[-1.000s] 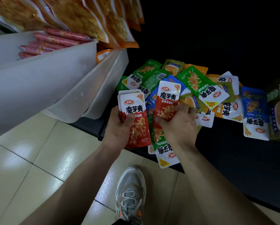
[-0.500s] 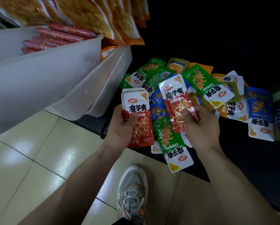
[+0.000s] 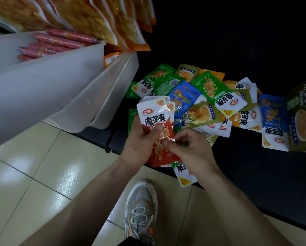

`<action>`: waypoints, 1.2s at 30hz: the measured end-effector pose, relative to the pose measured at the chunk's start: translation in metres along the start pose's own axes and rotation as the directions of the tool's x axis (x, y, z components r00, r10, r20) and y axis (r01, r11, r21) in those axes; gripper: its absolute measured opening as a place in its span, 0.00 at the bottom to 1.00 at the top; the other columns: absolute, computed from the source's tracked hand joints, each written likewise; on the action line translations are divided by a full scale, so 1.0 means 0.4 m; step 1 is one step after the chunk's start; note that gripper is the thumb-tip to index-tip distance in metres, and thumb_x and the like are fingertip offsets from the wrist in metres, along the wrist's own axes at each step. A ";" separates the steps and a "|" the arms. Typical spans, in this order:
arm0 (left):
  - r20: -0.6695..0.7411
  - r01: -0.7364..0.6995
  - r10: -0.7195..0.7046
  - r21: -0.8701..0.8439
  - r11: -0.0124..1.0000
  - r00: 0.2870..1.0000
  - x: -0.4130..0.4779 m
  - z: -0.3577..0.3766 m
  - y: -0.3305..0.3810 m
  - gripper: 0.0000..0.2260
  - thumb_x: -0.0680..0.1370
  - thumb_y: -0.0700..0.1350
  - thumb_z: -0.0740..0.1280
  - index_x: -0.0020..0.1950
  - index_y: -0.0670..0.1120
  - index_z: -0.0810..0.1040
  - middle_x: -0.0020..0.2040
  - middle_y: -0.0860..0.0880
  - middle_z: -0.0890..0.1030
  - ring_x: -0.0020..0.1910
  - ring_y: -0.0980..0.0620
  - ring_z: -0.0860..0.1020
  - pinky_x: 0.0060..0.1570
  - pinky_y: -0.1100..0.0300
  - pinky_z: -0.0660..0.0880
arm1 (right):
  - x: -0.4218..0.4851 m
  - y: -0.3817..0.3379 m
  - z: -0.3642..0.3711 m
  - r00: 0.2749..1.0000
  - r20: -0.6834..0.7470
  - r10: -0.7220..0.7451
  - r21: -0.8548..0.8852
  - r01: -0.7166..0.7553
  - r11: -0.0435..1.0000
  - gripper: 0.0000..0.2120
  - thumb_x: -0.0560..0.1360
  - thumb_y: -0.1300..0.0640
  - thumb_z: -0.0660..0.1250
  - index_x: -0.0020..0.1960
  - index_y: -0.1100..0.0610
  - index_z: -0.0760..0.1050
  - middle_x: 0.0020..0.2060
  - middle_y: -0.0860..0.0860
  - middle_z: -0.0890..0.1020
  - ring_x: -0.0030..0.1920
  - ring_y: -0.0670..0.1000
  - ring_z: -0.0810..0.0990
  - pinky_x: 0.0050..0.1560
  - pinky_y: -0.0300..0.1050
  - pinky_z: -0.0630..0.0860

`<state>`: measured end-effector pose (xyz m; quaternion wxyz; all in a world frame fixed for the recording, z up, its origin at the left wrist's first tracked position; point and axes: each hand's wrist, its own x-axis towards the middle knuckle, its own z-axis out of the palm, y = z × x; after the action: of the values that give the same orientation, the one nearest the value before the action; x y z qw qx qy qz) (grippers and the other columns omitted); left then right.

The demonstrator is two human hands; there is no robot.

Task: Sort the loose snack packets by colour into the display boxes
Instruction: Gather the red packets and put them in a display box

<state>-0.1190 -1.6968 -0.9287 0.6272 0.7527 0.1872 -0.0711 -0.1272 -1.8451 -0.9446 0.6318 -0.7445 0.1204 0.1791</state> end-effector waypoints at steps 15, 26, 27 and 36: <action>0.333 -0.161 0.105 0.145 0.976 0.937 -0.147 0.110 0.431 0.12 0.79 0.47 0.69 0.61 0.50 0.74 0.52 0.50 0.84 0.50 0.51 0.84 0.49 0.54 0.80 | -0.256 -0.245 -0.376 1.000 0.011 -0.029 -0.322 0.031 0.946 0.05 0.79 0.48 0.69 0.50 0.49 0.77 0.43 0.46 0.82 0.44 0.49 0.83 0.46 0.45 0.78; 0.558 -0.313 0.127 0.251 0.916 0.820 -0.423 0.307 0.679 0.15 0.78 0.47 0.71 0.62 0.55 0.72 0.55 0.54 0.81 0.54 0.52 0.81 0.58 0.52 0.77 | -0.639 -0.372 -0.790 0.995 -0.075 0.060 -0.794 -0.096 0.600 0.13 0.79 0.42 0.65 0.59 0.48 0.74 0.53 0.47 0.78 0.49 0.48 0.78 0.52 0.46 0.76; 0.561 -0.312 0.124 0.252 0.916 0.818 -0.437 0.332 0.674 0.15 0.78 0.46 0.71 0.62 0.55 0.72 0.55 0.55 0.81 0.53 0.54 0.80 0.55 0.55 0.77 | -0.658 -0.358 -0.820 0.993 -0.110 0.049 -0.793 -0.118 0.598 0.13 0.79 0.42 0.66 0.58 0.47 0.74 0.54 0.48 0.79 0.51 0.49 0.78 0.55 0.47 0.76; 0.532 -0.162 0.029 0.204 0.966 0.846 -0.456 0.614 0.549 0.16 0.76 0.43 0.73 0.61 0.51 0.73 0.54 0.50 0.83 0.45 0.53 0.83 0.36 0.61 0.77 | -0.705 -0.128 -0.989 0.963 -0.232 0.140 -0.738 -0.268 0.619 0.12 0.78 0.45 0.69 0.56 0.51 0.76 0.52 0.48 0.80 0.55 0.51 0.79 0.57 0.45 0.75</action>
<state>-0.1738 -2.0016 -0.7149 0.5610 0.7835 -0.0389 -0.2643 -0.3168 -2.2389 -0.7263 0.2233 -0.9335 0.1651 0.2270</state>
